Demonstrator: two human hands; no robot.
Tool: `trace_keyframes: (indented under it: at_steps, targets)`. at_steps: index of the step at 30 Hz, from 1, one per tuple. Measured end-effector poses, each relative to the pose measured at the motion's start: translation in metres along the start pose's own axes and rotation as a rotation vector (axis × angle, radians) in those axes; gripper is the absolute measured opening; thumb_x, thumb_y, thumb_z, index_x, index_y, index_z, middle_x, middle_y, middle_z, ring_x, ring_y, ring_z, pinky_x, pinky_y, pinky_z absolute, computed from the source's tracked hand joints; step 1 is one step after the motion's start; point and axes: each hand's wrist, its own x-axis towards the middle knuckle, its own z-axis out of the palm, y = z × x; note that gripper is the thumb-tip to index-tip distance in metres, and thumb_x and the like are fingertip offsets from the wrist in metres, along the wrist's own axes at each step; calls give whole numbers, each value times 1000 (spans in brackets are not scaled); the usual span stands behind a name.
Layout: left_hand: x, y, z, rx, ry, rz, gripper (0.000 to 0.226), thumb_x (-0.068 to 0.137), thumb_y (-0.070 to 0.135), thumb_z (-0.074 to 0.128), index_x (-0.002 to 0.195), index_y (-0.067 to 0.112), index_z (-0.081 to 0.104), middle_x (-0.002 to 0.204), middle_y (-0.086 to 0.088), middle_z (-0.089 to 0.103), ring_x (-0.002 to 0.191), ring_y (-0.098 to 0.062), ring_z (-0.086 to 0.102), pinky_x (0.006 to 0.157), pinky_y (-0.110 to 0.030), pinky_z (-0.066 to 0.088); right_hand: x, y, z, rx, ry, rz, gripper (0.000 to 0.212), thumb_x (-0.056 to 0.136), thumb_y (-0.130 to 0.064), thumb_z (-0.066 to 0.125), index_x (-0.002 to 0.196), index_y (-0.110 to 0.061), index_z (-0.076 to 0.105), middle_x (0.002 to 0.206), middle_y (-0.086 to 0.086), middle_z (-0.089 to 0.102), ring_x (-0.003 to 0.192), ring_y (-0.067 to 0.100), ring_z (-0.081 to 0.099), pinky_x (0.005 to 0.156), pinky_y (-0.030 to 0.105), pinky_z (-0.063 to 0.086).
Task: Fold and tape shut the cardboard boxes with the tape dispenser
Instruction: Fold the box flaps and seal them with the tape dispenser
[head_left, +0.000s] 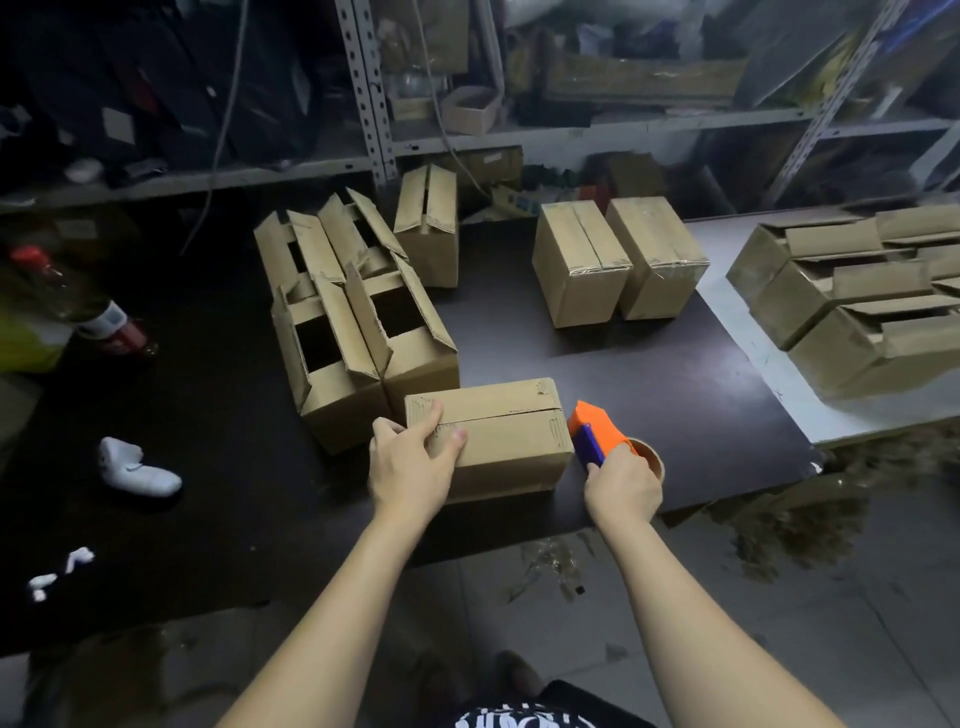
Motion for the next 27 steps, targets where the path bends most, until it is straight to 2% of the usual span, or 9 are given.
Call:
trace_keyframes:
  at_steps: [3, 7, 10, 13, 16, 18, 20, 22, 27]
  targets:
    - [-2, 6, -4, 65, 6, -14, 58, 95, 63, 58, 149, 42, 51, 120, 0, 35, 113, -23, 50, 89, -38, 52, 6, -10, -2, 79, -7, 18, 39, 98, -29, 69, 126, -7, 53, 122, 16, 69, 112, 34, 66, 94, 41, 55]
    - [-4, 16, -16, 132, 23, 57, 64, 95, 61, 59, 153, 41, 43, 134, -2, 29, 125, -25, 44, 101, -43, 51, 4, -29, -30, 189, 140, -111, 39, 104, -30, 58, 133, -8, 46, 127, 17, 65, 118, 35, 62, 105, 45, 43]
    - [0, 31, -27, -40, 172, 126, 52, 102, 50, 55, 149, 28, 51, 125, -1, 33, 108, -17, 47, 86, -33, 47, -1, -38, -62, 456, 260, -288, 30, 106, -33, 54, 123, -10, 47, 117, 14, 67, 102, 36, 63, 102, 48, 42]
    - [5, 53, -42, -226, 273, 144, 38, 105, 42, 52, 134, 21, 63, 120, -3, 47, 96, -14, 56, 76, -24, 44, -9, -45, -91, 671, 308, -439, 30, 104, -39, 56, 121, -16, 48, 109, 4, 65, 89, 24, 57, 94, 47, 50]
    - [10, 77, -58, -346, 221, 261, 32, 105, 37, 53, 130, 20, 66, 117, 2, 58, 94, -1, 56, 73, -9, 40, -25, -52, -122, 861, 179, -493, 32, 97, -47, 67, 110, -21, 52, 95, -8, 66, 85, 17, 65, 73, 25, 55]
    - [15, 93, -68, -484, 123, 314, 34, 106, 37, 54, 134, 21, 64, 118, 5, 62, 102, -1, 59, 81, -10, 45, -35, -54, -136, 950, -20, -546, 44, 84, -49, 82, 107, -20, 58, 91, -9, 68, 79, 7, 67, 61, 15, 50]
    - [17, 106, -77, -679, -10, 290, 37, 106, 42, 53, 134, 21, 64, 116, 2, 67, 105, -9, 63, 86, -26, 51, -43, -56, -141, 982, -205, -642, 51, 72, -46, 93, 102, -21, 62, 87, -5, 70, 72, 7, 67, 60, 17, 50]
    - [18, 112, -86, -787, -109, 257, 34, 103, 46, 56, 121, 22, 70, 106, 0, 70, 100, -16, 64, 82, -35, 51, -47, -58, -140, 943, -274, -723, 52, 66, -42, 98, 99, -22, 62, 87, -7, 70, 71, 6, 66, 61, 19, 51]
    - [11, 113, -104, -880, -169, 168, 20, 91, 38, 70, 96, 19, 76, 105, -1, 72, 101, -17, 67, 76, -30, 54, -50, -58, -142, 841, -315, -849, 54, 69, -29, 97, 106, -24, 58, 97, -11, 67, 86, 5, 67, 68, 19, 55]
